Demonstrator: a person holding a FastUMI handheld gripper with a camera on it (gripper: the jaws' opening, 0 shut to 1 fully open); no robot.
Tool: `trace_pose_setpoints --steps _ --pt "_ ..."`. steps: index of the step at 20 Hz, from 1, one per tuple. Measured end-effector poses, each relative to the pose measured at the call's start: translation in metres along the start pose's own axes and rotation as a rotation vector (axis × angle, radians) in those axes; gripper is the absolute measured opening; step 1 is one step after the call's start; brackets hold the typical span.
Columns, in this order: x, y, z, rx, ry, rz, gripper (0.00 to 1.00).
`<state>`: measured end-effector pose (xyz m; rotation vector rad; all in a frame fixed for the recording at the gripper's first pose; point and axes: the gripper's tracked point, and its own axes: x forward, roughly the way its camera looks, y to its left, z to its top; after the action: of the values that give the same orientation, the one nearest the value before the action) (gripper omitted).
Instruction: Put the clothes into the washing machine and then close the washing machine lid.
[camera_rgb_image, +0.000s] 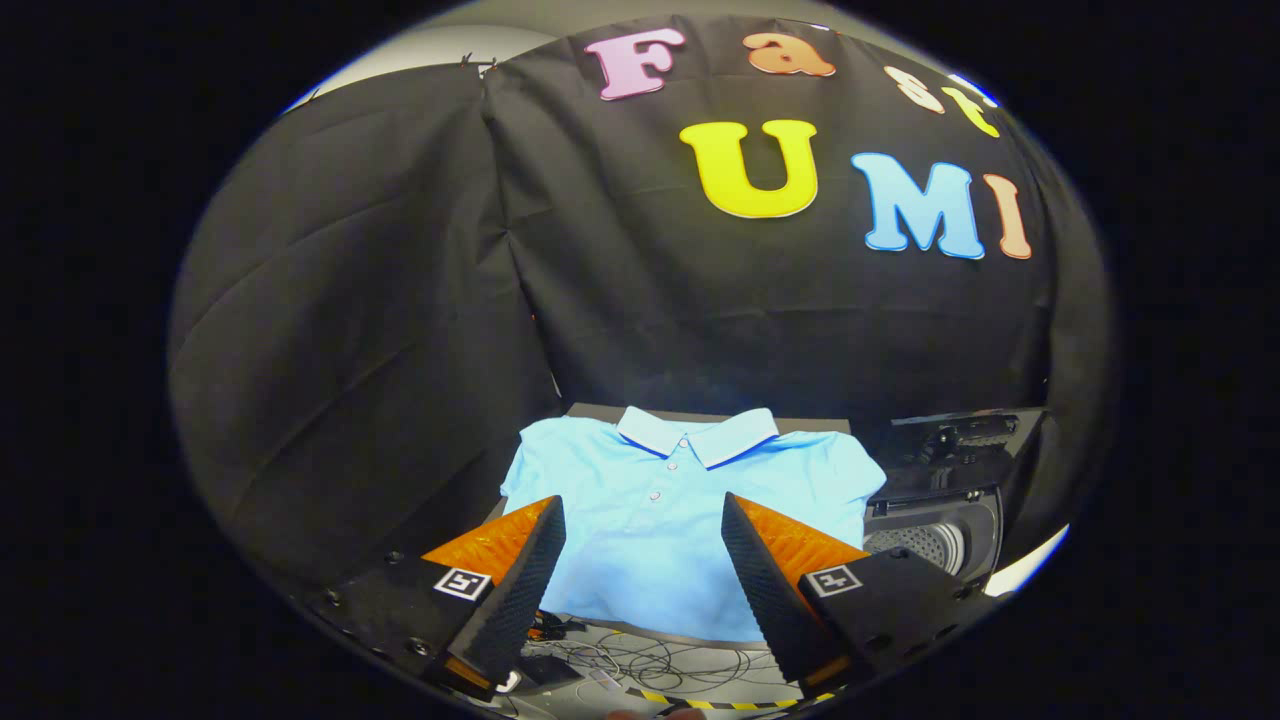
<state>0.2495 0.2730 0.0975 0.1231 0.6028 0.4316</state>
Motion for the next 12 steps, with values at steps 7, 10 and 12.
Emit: trace_pose_setpoints --steps 7,10,12 --pt "0.066 0.007 -0.023 -0.059 0.062 -0.032 0.98" --pt "0.083 0.002 -0.029 -0.112 0.046 -0.072 0.98" --pt "0.093 -0.003 -0.035 -0.135 0.036 -0.093 0.98"
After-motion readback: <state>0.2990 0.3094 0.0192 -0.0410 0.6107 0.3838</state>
